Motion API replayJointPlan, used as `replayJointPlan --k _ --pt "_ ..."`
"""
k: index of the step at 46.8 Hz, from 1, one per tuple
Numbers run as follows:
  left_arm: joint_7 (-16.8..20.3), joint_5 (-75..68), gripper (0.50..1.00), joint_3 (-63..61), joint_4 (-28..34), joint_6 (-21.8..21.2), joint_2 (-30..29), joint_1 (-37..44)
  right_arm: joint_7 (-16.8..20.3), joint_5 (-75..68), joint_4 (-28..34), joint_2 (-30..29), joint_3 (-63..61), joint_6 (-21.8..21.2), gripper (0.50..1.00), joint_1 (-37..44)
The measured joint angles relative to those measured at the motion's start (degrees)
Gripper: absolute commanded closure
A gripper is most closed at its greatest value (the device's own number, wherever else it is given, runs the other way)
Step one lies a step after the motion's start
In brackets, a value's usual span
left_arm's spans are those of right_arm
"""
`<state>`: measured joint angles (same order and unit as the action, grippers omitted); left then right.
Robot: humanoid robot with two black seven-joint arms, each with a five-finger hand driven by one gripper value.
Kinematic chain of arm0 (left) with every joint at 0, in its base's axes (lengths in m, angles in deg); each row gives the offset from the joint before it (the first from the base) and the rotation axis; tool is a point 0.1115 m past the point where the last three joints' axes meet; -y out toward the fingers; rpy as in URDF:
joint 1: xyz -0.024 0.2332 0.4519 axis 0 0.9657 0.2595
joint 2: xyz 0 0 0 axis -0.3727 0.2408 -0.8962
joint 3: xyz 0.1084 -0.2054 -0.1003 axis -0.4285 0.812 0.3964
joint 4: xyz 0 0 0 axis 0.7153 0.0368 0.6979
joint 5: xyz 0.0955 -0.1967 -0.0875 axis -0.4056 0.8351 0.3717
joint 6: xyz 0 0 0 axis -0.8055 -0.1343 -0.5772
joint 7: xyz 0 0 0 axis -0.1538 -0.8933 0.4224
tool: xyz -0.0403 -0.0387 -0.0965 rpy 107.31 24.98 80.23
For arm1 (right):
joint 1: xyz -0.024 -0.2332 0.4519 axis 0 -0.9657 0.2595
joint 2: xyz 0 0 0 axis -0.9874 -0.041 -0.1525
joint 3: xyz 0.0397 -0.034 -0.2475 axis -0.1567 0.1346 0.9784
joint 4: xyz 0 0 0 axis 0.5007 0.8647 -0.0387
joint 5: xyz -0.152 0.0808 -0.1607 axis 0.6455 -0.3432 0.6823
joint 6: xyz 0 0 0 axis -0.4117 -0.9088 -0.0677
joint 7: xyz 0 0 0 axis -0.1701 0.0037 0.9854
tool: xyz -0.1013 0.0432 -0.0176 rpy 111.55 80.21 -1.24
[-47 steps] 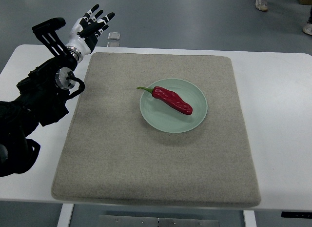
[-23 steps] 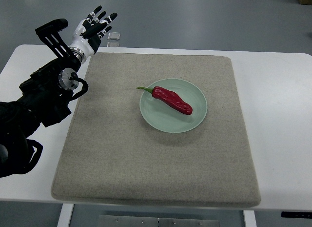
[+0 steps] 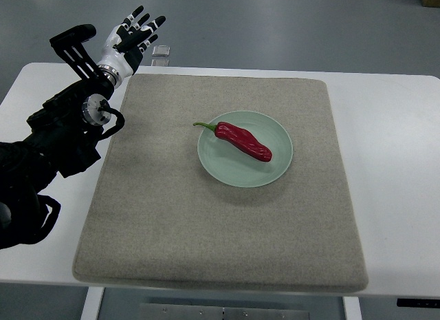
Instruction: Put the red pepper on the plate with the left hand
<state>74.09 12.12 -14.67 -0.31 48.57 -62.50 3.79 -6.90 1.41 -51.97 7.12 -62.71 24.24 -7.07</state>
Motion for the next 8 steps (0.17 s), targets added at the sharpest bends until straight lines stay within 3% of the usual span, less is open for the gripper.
replayJointPlan --k 8 --pt "0.0 0.0 0.527 -0.1 0.0 0.0 -0.1 -0.3 0.0 0.3 1.3 0.0 0.0 -1.1 0.568 -0.1"
